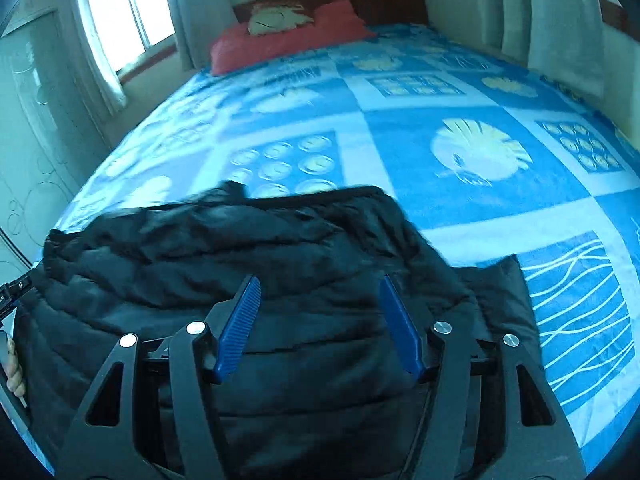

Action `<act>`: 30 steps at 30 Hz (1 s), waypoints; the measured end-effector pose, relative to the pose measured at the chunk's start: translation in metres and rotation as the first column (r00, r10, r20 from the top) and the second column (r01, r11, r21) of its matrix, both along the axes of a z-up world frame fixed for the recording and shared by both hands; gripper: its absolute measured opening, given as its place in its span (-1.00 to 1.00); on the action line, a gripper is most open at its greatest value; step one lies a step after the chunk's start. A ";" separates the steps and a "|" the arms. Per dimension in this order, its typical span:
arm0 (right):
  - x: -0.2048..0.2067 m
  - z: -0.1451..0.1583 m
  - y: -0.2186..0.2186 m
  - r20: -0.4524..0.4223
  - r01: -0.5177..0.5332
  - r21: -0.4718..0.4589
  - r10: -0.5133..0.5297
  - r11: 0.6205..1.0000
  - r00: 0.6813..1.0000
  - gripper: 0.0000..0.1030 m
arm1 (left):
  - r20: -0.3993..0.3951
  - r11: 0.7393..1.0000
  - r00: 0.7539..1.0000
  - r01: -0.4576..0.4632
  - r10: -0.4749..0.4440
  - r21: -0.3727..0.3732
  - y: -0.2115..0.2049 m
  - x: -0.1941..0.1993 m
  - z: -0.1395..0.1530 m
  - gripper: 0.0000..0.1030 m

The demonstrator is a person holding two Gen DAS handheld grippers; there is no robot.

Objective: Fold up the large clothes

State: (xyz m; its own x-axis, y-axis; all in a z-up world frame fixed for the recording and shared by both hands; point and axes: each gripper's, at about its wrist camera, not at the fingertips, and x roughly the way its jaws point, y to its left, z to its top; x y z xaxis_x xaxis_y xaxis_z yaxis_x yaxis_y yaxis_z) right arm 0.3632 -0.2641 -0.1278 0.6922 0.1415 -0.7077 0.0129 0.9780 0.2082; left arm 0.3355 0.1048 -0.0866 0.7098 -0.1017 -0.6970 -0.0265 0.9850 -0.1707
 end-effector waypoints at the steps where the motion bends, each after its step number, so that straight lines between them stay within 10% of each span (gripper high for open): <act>1: 0.000 0.001 0.014 -0.001 -0.028 -0.002 0.028 1.000 1.000 0.20 | 0.009 1.000 1.000 0.016 -0.016 0.006 -0.009 -0.001 0.003 0.60; 7: 0.008 -0.022 0.072 -0.050 -0.131 -0.140 0.125 0.981 0.991 0.21 | 0.050 0.983 0.998 -0.034 0.025 0.183 -0.041 -0.001 -0.010 0.61; 14: 0.014 -0.038 0.070 -0.065 -0.128 -0.114 0.121 0.985 0.990 0.25 | 0.098 0.983 0.979 -0.182 0.180 0.014 0.019 -0.016 0.015 0.60; 23: -0.013 -0.010 0.070 0.012 -0.082 -0.118 0.084 0.990 0.996 0.25 | 0.075 0.987 0.984 0.163 -0.164 0.016 -0.075 -0.044 0.006 0.61; 30: -0.011 -0.034 0.076 -0.012 -0.097 -0.124 0.096 0.988 0.995 0.31 | -0.001 0.983 0.984 0.180 -0.180 0.040 -0.102 -0.028 -0.047 0.63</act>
State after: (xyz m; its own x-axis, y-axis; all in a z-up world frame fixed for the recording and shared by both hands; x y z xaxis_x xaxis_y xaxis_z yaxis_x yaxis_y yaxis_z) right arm 0.3521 -0.1878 -0.1622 0.6753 0.1184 -0.7280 -0.0819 0.9930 0.0856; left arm 0.3079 0.0031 -0.1341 0.6842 -0.2007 -0.7012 0.1524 0.9795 -0.1316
